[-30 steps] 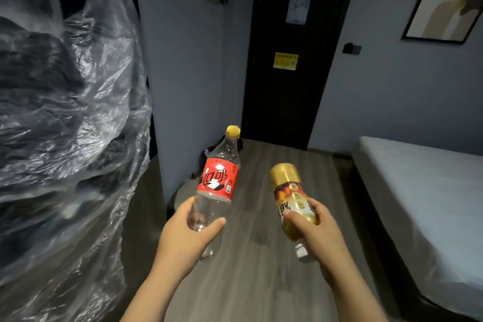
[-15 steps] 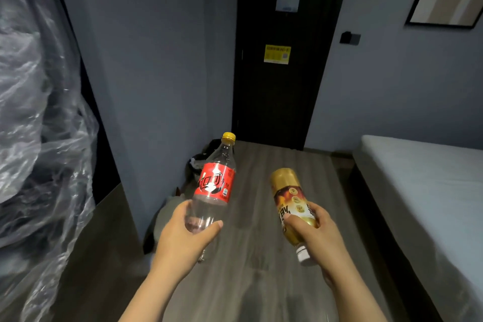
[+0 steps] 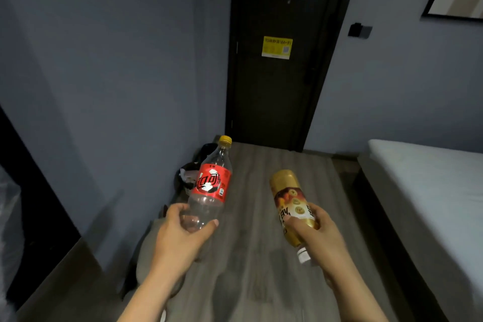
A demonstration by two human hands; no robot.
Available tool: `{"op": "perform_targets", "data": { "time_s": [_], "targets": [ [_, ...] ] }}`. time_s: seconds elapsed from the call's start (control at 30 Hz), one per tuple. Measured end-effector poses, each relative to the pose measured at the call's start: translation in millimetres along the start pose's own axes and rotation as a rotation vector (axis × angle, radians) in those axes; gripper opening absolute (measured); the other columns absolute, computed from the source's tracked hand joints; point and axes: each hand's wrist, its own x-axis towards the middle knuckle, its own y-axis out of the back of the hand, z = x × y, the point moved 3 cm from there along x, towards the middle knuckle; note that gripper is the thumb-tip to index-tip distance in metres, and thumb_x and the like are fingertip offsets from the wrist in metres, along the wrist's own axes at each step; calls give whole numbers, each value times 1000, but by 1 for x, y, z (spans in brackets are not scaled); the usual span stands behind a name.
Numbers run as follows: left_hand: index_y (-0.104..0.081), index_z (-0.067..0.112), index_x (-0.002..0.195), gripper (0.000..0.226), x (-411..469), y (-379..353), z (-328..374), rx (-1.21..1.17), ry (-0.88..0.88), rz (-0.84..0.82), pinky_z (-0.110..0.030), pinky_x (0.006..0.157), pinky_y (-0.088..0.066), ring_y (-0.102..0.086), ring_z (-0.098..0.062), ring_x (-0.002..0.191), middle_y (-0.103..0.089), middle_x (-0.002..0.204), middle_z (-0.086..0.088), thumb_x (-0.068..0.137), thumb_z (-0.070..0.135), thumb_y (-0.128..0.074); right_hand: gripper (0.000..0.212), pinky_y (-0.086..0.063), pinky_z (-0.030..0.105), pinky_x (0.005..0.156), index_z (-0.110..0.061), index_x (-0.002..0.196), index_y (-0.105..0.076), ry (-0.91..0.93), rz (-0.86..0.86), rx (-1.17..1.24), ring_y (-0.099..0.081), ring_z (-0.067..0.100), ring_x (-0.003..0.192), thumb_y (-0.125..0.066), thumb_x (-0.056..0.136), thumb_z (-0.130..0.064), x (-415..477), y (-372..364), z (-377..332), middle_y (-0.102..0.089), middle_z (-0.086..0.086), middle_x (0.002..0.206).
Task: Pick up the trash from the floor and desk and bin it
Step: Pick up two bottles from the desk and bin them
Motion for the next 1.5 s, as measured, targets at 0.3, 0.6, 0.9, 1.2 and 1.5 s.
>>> {"op": "perform_targets", "data": {
  "time_s": [0.3, 0.6, 0.9, 1.2, 1.5],
  "targets": [
    [-52, 40, 84, 42, 141, -64, 7, 24, 8, 51, -23, 58, -46, -64, -1, 70, -66, 79, 17, 61, 32, -86, 44, -55, 29, 67, -33, 109, -50, 15, -72, 75, -67, 16, 85, -76, 75, -25, 162, -25, -8, -64, -5, 98],
    [-59, 36, 77, 31, 266, -141, 41, 72, 1, 117, -14, 55, -40, -61, 8, 67, -67, 70, 18, 62, 27, -84, 44, -48, 20, 54, -27, 109, -50, 27, -137, 102, -63, 17, 81, -79, 75, -25, 324, -24, -34, -60, -2, 95],
    [-53, 43, 75, 32, 375, -196, 37, 105, 52, 118, -16, 58, -39, -57, 10, 74, -63, 77, 23, 64, 31, -80, 41, -50, 28, 63, -31, 111, -48, -42, -145, 121, -62, 19, 87, -72, 80, -19, 441, -41, -27, -60, -4, 98],
    [-61, 36, 78, 23, 530, -221, 21, 82, 110, 96, -28, 67, -50, -62, -1, 76, -67, 77, 17, 65, 34, -79, 49, -51, 30, 66, -28, 123, -47, -79, -147, 39, -61, 20, 88, -71, 81, -22, 581, -109, -45, -57, -5, 99],
    [-61, 29, 81, 25, 654, -226, -2, 76, 232, 65, -32, 67, -52, -64, -13, 76, -66, 79, 9, 66, 34, -81, 58, -48, 25, 61, -24, 134, -43, -133, -218, -78, -62, 17, 87, -69, 83, -29, 684, -189, -57, -58, -8, 100]
  ]
}}
